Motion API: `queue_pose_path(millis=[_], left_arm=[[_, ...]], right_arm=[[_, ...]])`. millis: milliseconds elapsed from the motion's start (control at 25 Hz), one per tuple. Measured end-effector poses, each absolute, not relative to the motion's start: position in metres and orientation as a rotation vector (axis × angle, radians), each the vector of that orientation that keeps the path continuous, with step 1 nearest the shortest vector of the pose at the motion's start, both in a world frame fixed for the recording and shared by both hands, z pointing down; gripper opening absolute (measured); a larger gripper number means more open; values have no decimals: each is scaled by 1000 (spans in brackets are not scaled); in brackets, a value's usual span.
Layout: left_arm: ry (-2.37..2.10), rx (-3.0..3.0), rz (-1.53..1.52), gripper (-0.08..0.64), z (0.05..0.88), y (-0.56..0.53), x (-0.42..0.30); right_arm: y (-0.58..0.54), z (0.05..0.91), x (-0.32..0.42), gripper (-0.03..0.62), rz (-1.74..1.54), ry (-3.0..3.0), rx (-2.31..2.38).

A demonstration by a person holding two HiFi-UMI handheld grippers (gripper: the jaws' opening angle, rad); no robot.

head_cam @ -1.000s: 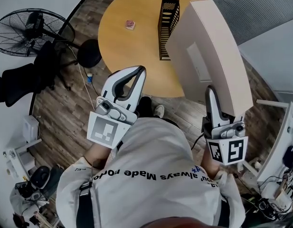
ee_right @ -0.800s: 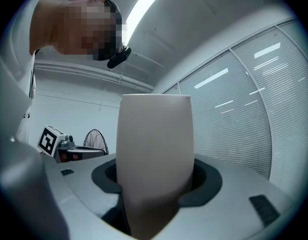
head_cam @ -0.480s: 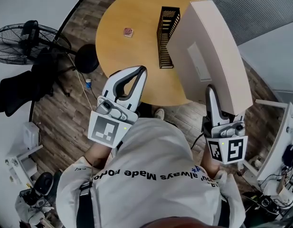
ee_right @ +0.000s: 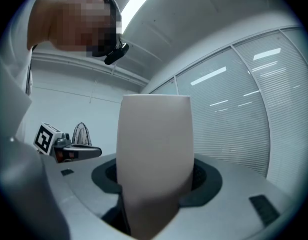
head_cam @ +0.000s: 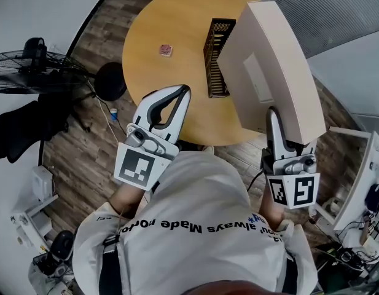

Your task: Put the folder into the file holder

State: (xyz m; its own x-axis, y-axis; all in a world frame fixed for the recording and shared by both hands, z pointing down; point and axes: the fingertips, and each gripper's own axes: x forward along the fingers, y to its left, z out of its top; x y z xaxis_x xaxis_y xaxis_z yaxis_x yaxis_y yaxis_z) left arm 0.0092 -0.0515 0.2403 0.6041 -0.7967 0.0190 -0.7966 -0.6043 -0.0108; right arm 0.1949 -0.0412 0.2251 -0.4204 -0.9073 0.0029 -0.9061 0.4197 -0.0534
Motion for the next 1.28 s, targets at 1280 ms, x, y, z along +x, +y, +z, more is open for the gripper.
queue_pose_path(millis=[1280], left_arm=[[1209,-2940,-39,25,273,-130,-23]], right_arm=[[-109,242,153,290,-55,2519,-1875]])
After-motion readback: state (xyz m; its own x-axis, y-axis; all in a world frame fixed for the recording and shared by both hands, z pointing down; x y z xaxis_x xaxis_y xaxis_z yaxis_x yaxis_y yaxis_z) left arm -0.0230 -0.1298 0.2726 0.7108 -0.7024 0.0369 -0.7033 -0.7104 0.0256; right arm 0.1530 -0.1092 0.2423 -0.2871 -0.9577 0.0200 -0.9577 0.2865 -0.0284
